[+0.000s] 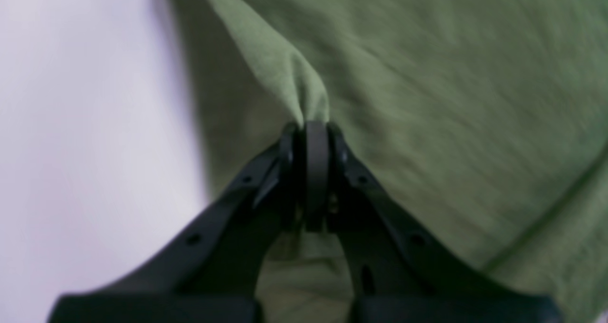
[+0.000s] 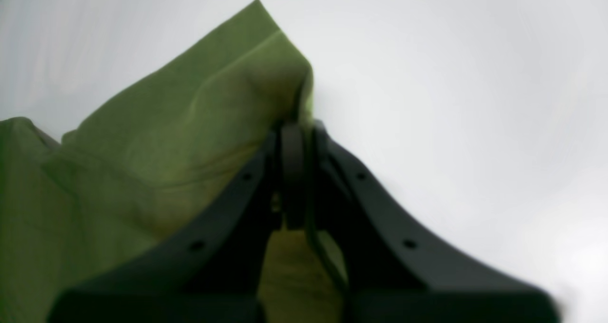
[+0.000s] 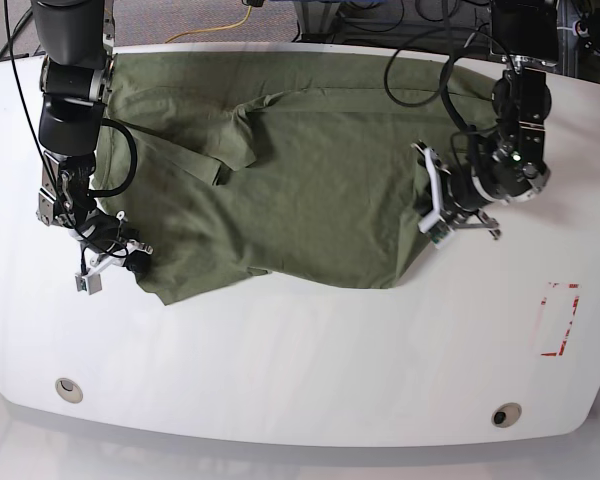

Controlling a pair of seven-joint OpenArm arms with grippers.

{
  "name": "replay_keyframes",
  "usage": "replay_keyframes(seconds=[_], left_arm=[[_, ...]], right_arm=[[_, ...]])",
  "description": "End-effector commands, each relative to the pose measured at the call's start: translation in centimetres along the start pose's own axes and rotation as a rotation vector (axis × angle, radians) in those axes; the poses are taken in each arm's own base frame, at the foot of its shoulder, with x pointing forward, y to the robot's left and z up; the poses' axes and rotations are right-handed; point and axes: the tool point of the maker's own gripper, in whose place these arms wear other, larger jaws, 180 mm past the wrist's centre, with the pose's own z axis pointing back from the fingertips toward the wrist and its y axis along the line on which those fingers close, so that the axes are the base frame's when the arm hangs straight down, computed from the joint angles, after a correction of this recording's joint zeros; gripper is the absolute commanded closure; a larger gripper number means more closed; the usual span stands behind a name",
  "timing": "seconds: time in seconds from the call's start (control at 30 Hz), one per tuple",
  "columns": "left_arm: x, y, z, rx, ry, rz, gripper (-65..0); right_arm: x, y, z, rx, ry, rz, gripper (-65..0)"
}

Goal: Layout the t-shirt on the table in an organized manner, then fold the t-shirt properly

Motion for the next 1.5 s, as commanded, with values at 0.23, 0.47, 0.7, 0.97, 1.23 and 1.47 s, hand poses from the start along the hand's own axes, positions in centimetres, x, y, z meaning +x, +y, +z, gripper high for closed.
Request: replay_keyframes(seconds=[0.23,0.47,0.7,0.97,1.23,1.47], left_arm=[[0.8,6.3,3.1,0.152,-0.029,-0.004,0.0],[-0.1,7.9,4.2,0.184,0.008,-0.035,0.0],[-1.5,10.3,4.4,0.24,0.08,-0.05,0.0],[-1.6,14.4,4.4,0.336,0.158,-0.056,-0.1],[0.4,16.6,3.4,0.34,0.101,-0.01,-0.3],[1.9,16.3,1.6,0.304,0.039,0.03,-0.3]], right_arm=[[2.3,0.0,0.4,0.003,-0.044,0.019,-0.6],[2.3,0.0,0.4,0.004,-0.044,0.02,-0.6],[2.2,0.0,0.4,0.004,-0.042,0.02,-0.6],[2.2,0.0,0.4,0.004,-0.042,0.02,-0.6],[1.6,-0.1,0.5,0.002,-0.032,0.015,-0.5],[2.2,0.3,0.7,0.009,-0.048,0.039,-0.5]])
